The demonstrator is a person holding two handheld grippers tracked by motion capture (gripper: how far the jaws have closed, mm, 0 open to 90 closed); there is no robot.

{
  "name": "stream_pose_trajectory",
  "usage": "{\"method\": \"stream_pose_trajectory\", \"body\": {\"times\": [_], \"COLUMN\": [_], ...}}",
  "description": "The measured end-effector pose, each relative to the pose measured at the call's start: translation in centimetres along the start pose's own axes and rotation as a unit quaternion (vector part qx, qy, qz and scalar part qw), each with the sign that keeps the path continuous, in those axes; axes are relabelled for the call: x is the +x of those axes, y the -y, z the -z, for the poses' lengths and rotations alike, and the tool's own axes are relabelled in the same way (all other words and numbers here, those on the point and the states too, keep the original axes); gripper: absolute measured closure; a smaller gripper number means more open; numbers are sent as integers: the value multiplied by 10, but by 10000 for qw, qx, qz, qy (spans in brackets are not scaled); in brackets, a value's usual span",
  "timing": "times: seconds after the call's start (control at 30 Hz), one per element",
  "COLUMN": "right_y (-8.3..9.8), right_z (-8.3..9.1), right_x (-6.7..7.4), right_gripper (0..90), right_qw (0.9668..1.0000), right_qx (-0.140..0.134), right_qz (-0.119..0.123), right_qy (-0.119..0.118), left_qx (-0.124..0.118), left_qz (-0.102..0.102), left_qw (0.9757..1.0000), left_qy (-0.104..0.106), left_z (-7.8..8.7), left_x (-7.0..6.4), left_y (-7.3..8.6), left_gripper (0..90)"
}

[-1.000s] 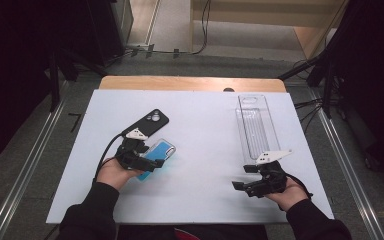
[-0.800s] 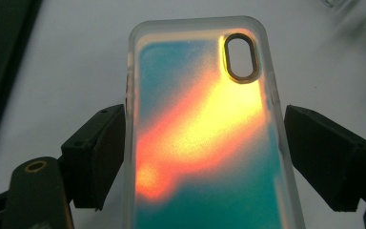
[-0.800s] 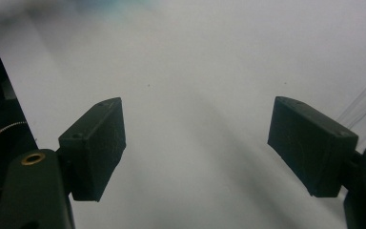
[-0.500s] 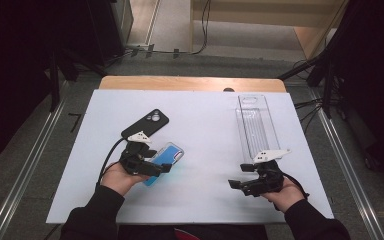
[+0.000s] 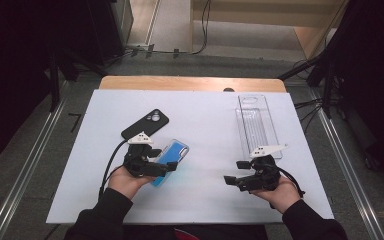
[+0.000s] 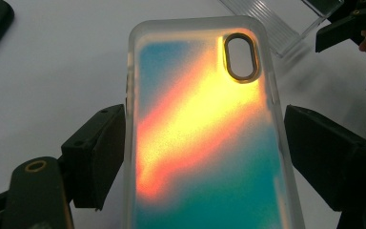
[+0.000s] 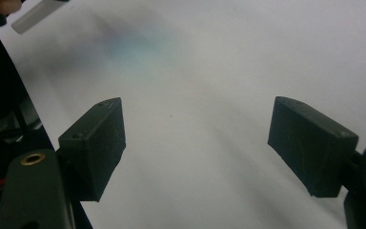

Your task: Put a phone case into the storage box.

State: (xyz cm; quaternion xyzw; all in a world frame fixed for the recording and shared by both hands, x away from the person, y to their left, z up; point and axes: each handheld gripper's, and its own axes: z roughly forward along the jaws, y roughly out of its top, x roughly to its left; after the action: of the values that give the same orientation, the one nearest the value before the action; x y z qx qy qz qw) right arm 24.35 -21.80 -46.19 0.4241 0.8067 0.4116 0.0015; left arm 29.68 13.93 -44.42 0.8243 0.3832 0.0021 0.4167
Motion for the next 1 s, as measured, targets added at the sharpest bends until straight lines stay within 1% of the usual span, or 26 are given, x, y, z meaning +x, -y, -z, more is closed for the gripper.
{"method": "stream_pose_trajectory", "body": {"times": [0.03, 0.07, 0.13, 0.23, 0.27, 0.3, 0.33, 0.4, 0.43, 0.5, 0.57, 0.63, 0.73, 0.77, 0.83, 0.93, 1.0], "right_y": [-2, -3, -7, -11, -12, -13, -14, -16, -20, -22, -25, -29, -34, -36, -40, -46, -50], "right_z": [0, 0, 0, 0, -1, -1, -1, -1, -2, -2, -2, -3, -4, -5, -5, -7, -7], "right_x": [1, 2, 4, 6, 6, 7, 8, 10, 12, 14, 16, 18, 19, 19, 19, 19, 20], "right_gripper": [183, 183, 183, 183, 183, 183, 183, 183, 183, 183, 183, 183, 183, 183, 183, 183, 183], "right_qw": [10000, 10000, 10000, 9999, 9999, 9999, 9998, 9998, 9995, 9993, 9992, 9992, 9991, 9990, 9988, 9984, 9984], "right_qx": [-13, -37, -53, -79, -75, -87, -88, -80, -108, -143, -168, -217, -266, -293, -329, -388, -407], "right_qz": [-30, -21, -35, -82, -81, -92, -105, -118, -223, -244, -247, -214, -240, -251, -301, -339, -337], "right_qy": [7, 20, 46, 68, 82, 91, 115, 147, 215, 261, 249, 244, 244, 229, 210, 224, 219], "left_qx": [-52, -170, -269, -422, -422, -521, -573, -597, -640, -731, -828, -931, -947, -994, -1064, -1179, -1283], "left_qz": [14, 51, 58, 0, 0, -12, -65, -80, -141, -150, -125, -101, -83, -92, -85, -178, -250], "left_qw": [10000, 9998, 9996, 9989, 9989, 9984, 9980, 9978, 9973, 9964, 9954, 9945, 9945, 9938, 9930, 9910, 9891], "left_qy": [-30, -61, -84, -180, -180, -231, -264, -263, -335, -406, -458, -472, -446, -495, -512, -603, -683], "left_z": [0, -2, -4, -8, -8, -11, -13, -15, -17, -18, -20, -22, -24, -26, -28, -29, -30], "left_x": [-1, -4, -6, -10, -10, -13, -14, -15, -16, -17, -18, -18, -17, -18, -19, -21, -23], "left_y": [0, 0, 0, -1, -1, -1, -1, -1, -1, -1, 0, 1, 2, 3, 3, 4, 4], "left_gripper": [164, 164, 164, 164, 164, 164, 164, 164, 164, 164, 164, 164, 164, 164, 164, 164, 164]}}
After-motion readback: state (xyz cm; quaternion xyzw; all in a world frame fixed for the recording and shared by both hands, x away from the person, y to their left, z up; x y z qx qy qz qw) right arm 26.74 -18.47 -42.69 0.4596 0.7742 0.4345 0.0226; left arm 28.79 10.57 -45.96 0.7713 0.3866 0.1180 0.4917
